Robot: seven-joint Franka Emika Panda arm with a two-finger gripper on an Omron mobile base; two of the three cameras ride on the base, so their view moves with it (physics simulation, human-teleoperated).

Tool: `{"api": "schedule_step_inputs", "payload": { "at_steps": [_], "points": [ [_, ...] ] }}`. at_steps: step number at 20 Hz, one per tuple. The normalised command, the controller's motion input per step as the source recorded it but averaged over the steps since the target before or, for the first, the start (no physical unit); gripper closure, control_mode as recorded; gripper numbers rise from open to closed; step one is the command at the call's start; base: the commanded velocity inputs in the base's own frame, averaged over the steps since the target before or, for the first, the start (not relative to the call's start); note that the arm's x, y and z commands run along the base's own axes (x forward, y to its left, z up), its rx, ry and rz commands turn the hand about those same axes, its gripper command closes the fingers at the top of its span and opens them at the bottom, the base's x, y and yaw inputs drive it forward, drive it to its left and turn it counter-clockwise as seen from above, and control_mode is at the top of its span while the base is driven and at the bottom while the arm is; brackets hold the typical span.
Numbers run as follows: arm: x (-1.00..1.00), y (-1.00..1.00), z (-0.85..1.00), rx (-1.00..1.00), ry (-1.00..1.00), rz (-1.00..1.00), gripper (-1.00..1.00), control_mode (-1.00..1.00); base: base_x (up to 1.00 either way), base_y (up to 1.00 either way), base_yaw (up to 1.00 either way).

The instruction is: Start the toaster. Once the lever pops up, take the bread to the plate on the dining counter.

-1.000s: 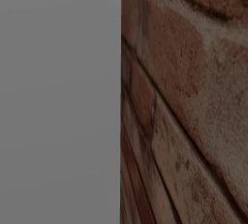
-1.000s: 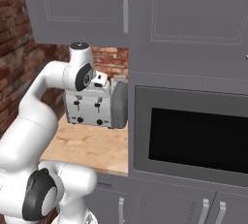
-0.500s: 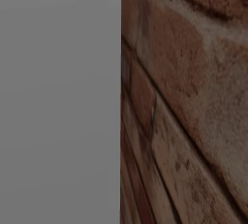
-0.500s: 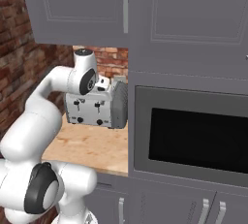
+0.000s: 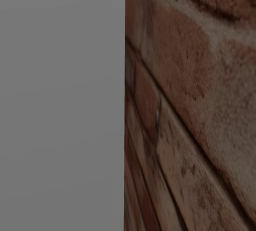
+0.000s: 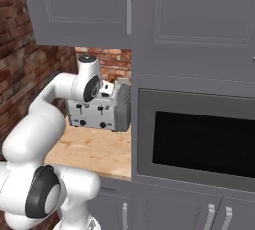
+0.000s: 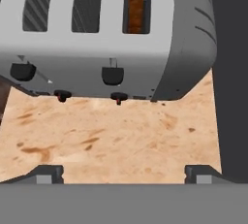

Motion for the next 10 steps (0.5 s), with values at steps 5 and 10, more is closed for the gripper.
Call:
{"api": "schedule_step_inputs", "payload": {
  "at_steps": [5,10],
  "points": [
    [0.17,-0.03,-0.09,0.00,-0.03,0.00,-1.00,-1.00,0.00,0.00,0.00],
    [0.17,-0.05,-0.05,0.00,-0.01,0.00,-1.00,-1.00,0.00,0.00,0.00]
  ]
}}
